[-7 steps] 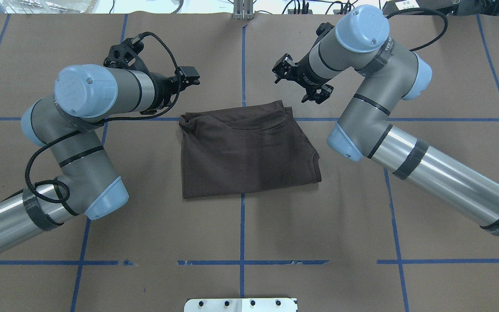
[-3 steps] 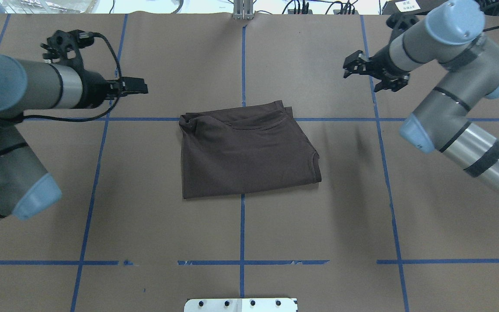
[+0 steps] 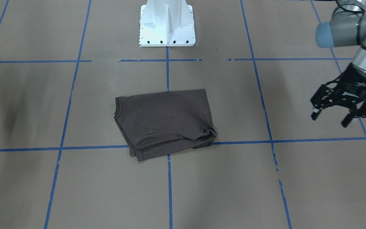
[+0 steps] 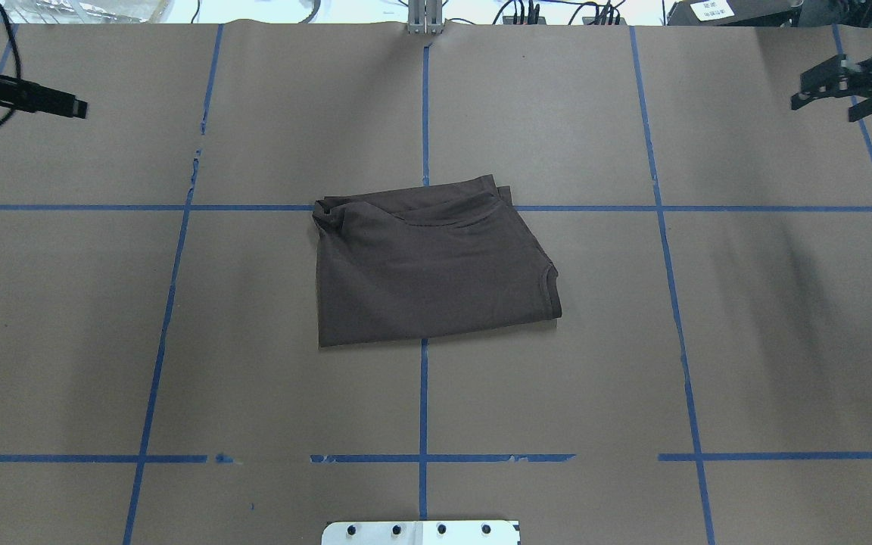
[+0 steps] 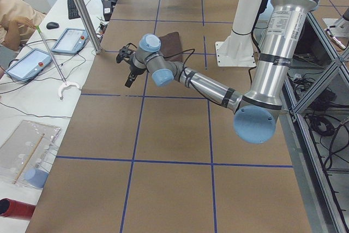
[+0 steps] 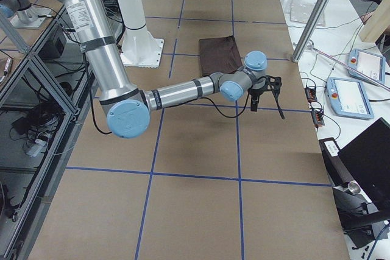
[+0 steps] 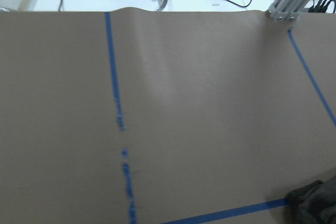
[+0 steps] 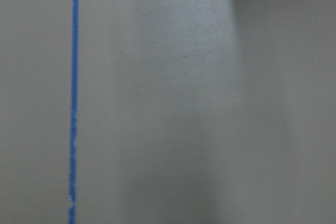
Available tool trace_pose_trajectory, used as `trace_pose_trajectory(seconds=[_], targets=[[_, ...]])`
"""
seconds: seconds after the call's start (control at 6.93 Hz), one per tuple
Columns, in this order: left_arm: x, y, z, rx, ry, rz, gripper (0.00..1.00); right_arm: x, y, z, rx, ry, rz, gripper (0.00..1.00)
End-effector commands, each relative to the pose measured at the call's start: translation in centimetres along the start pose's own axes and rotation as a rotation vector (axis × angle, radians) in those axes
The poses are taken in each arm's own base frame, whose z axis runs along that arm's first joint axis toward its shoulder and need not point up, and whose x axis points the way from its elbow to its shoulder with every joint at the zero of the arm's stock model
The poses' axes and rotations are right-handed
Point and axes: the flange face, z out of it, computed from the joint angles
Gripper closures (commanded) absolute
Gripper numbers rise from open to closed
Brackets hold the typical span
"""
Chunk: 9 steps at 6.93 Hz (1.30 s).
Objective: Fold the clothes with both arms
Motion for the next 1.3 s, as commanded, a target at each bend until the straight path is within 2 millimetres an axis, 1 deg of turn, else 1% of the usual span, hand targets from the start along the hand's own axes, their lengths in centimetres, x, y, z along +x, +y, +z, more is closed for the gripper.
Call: trace_pose_trajectory(seconds=[0.0,0.14,0.29,0.43,0.58,0.72,0.87,1.01,1.15], targets=[[-16.5,0.2,-3.6,-0.031,-0.113,0.168,0.00,12.4,1.0,-4.2,-0.085,0.112,-0.228,0.00],[-20.1,0.6,-5.7,-0.062,-0.098,0.177,0.00,15.4,3.3,-4.1,-0.116,0.107,-0.249,0.00],[-22.4,1.7,-5.7,-0.207,-0.099,0.155,0.00,17.2,5.3,-3.3,-0.137,0.104,-0.216,0.00],[-23.5,2.5,-6.0,-0.329,-0.098,0.102,0.00,17.0,5.0,-3.4,-0.134,0.102,-0.217,0.00],[-24.0,5.2,-6.0,-0.381,-0.096,0.052,0.00,17.2,5.0,-3.2,-0.138,0.106,-0.187,0.00],[-25.9,9.2,-4.7,-0.432,-0.040,-0.023,0.00,17.4,5.3,-3.0,-0.136,0.112,-0.122,0.00],[-26.4,13.5,-4.3,-0.435,0.047,-0.059,0.00,17.5,5.5,-3.0,-0.137,0.112,-0.103,0.00],[-26.4,14.8,-4.6,-0.384,0.041,-0.001,0.00,17.6,5.7,-3.0,-0.138,0.111,-0.105,0.00],[-26.7,16.1,-4.5,-0.382,0.036,0.007,0.00,18.2,6.5,-2.4,-0.152,0.114,-0.099,0.00]])
